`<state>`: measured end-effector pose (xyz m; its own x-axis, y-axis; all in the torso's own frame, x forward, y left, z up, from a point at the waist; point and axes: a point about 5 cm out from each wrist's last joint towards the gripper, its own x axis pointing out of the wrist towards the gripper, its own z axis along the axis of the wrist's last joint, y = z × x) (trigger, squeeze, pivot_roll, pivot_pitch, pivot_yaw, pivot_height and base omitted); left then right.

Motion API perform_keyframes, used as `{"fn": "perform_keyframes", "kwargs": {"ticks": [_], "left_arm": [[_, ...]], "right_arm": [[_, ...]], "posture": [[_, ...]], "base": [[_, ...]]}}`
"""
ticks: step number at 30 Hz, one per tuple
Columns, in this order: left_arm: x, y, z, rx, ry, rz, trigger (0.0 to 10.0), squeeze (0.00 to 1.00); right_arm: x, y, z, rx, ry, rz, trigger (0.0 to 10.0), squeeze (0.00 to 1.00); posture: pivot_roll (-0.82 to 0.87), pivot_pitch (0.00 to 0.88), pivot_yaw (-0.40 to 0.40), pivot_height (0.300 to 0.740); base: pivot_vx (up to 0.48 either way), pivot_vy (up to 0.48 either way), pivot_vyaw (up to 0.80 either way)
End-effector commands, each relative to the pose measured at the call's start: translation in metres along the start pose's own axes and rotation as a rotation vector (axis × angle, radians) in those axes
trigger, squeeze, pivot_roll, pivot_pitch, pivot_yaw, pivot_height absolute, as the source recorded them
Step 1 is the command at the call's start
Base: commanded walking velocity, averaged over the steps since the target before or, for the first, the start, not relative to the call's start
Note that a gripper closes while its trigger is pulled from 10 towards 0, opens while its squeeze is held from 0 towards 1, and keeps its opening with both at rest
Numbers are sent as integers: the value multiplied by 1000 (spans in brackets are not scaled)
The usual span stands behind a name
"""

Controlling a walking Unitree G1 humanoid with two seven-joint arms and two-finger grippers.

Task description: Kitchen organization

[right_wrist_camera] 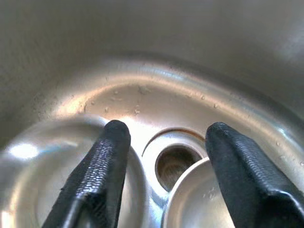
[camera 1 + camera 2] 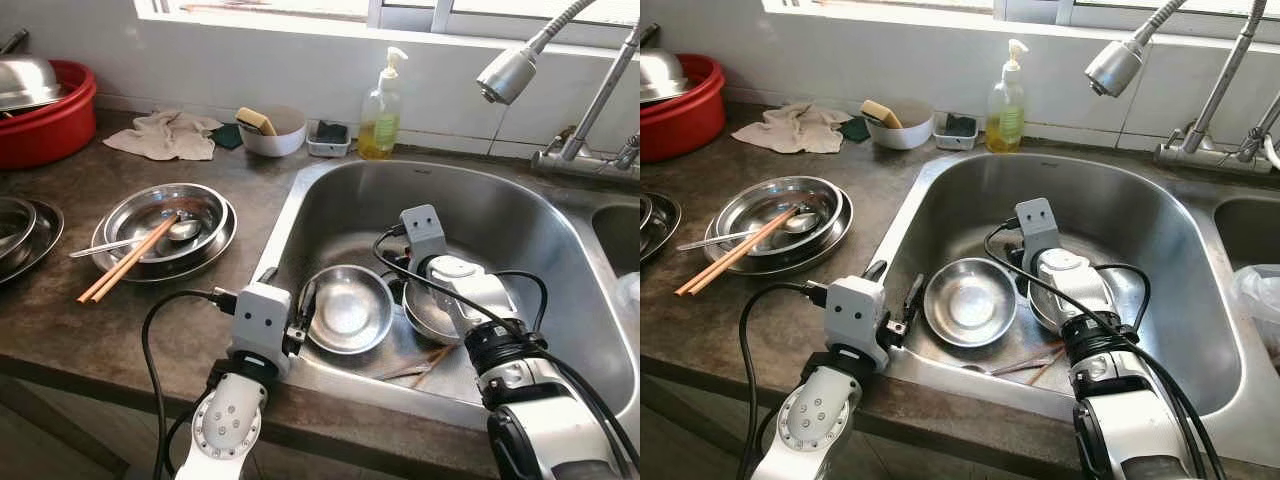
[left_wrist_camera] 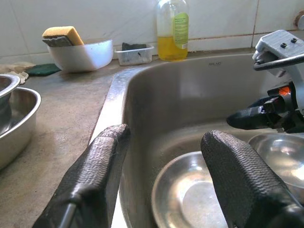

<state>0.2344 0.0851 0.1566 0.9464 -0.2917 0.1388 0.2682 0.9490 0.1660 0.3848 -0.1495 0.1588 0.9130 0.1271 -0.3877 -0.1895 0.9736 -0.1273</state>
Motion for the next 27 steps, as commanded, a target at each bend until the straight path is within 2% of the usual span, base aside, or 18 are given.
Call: {"fn": "perform_keyframes", "kwargs": {"ticks": [1, 2, 4, 6, 7, 9, 12, 17, 18, 22, 27], "left_arm": [[1, 0, 3, 8, -10, 2, 10000, 0], [1, 0, 3, 8, -10, 2, 10000, 0], [1, 0, 3, 10, -11, 2, 10000, 0], [1, 0, 3, 10, -12, 1, 10000, 0], [2, 0, 3, 10, -13, 0, 10000, 0], [3, 1, 3, 12, -14, -2, 10000, 0], [4, 1, 2, 12, -16, -5, 10000, 0], [6, 0, 2, 13, -23, -12, 10000, 0], [6, 0, 2, 13, -23, -12, 10000, 0], [7, 1, 2, 15, -26, -15, 10000, 0], [7, 2, 2, 14, -31, -18, 10000, 0]], "right_arm": [[-4, 0, 13, 14, -89, -10, 10000, 0], [-4, 0, 13, 14, -89, -10, 10000, 0], [-14, -2, 28, 40, -219, -51, 10000, 0], [-18, -3, 31, 52, -252, -62, 10000, 0], [-31, -3, 41, 72, -359, -73, 10000, 0], [-43, -2, 46, 72, -432, -85, 10000, 0], [-53, -2, 48, 58, -483, -100, 10000, 0], [-79, -3, 48, 57, -582, -121, 10000, 0], [-79, -3, 48, 57, -582, -121, 10000, 0], [-98, -1, 43, 75, -637, -133, 10000, 0], [-114, 0, 35, 70, -680, -164, 10000, 0]], "posture": [[124, 115, -44, 740], [124, 115, -44, 740], [120, 109, -42, 740], [120, 109, -42, 740], [120, 100, -39, 740], [116, 97, -38, 740], [113, 91, -33, 740], [104, 76, -26, 740], [104, 76, -26, 740], [98, 57, -24, 740], [93, 48, -18, 740]], "base": [[0, 0, 0], [0, 0, 0], [0, 0, 0], [0, 0, 0], [0, 0, 0], [0, 0, 0], [0, 0, 0], [0, 0, 0], [0, 0, 0], [0, 0, 0], [0, 0, 0]]}}
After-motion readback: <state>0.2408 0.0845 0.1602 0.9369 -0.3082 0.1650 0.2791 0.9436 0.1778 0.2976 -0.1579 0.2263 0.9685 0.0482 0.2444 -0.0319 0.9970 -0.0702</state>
